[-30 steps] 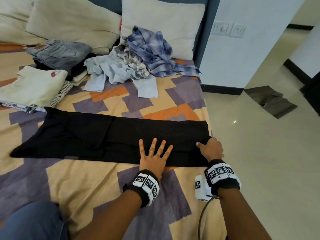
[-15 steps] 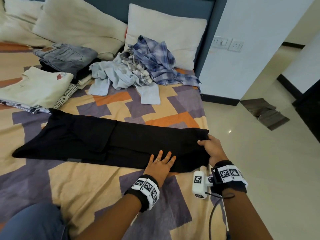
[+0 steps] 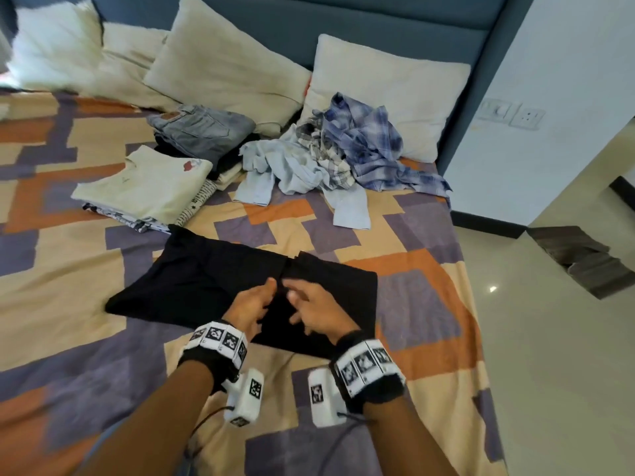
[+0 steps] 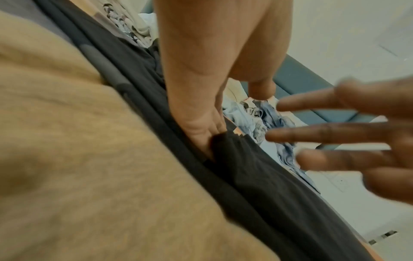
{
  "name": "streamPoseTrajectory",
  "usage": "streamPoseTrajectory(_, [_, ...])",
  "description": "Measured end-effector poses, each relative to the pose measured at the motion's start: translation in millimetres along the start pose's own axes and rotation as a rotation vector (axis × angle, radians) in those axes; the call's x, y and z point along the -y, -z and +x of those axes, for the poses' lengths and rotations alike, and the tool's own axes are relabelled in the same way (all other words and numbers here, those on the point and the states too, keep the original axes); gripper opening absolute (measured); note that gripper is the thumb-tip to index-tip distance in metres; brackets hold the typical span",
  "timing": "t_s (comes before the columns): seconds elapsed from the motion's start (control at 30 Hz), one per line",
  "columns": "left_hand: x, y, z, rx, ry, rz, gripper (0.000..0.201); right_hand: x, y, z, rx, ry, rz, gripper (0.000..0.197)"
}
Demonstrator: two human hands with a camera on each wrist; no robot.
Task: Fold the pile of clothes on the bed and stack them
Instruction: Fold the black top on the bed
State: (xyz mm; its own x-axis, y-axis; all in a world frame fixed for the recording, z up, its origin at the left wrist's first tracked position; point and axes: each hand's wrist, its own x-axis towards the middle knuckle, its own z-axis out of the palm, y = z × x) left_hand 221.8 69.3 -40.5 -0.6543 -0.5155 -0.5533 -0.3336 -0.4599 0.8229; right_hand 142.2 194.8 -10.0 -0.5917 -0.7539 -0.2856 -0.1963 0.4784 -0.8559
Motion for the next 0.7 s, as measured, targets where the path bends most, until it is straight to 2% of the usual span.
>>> streamPoseTrajectory(0.07, [8.6,-2.6,8.4,-0.022,-0.032,0.011,0.039,-18.4,9.0,-14.8,-0.108,-0.073,0.108,0.024])
streamPoseTrajectory(0.17, [20.3,-7.6,19.7,-0.057,-0.085,0.157,0.059,-51.7,35.5,-40.2,-0.398,-0.173,0.272,0.02])
streamPoseTrajectory(0.27, [23.2,-15.1,18.0,-0.057,-0.168,0.385,0.081,-79.4,57.3,-56.6,-0.666,-0.223,0.21,0.017])
streamPoseTrajectory(0.3, [23.7,-17.4,16.8,-0.029,-0.219,0.396,0.088,-88.3,61.2,-57.8,-0.69,-0.244,0.152,0.016])
streamPoseTrajectory(0.37, [20.8,-22.4,10.0,0.072,-0.334,0.417,0.095,-97.8,62.1,-57.2,-0.644,-0.297,0.084,0.015])
streamPoseTrajectory(0.47, [12.1,-18.5,7.9,0.193,-0.437,0.463,0.088,-100.3,55.1,-52.3,-0.557,-0.348,0.057,0.017])
streamPoseTrajectory(0.53, [7.0,-13.3,6.5,0.172,-0.453,0.603,0.082,-99.1,51.8,-49.9,-0.565,-0.335,0.021,0.019])
streamPoseTrajectory(0.6, [5.7,-10.9,5.0,0.11,-0.411,0.778,0.083,-94.0,49.2,-47.8,-0.564,-0.319,-0.041,0.017])
streamPoseTrajectory(0.7, [9.3,-11.0,5.1,0.021,-0.328,0.858,0.084,-93.1,44.2,-37.6,-0.548,-0.263,-0.191,0.036])
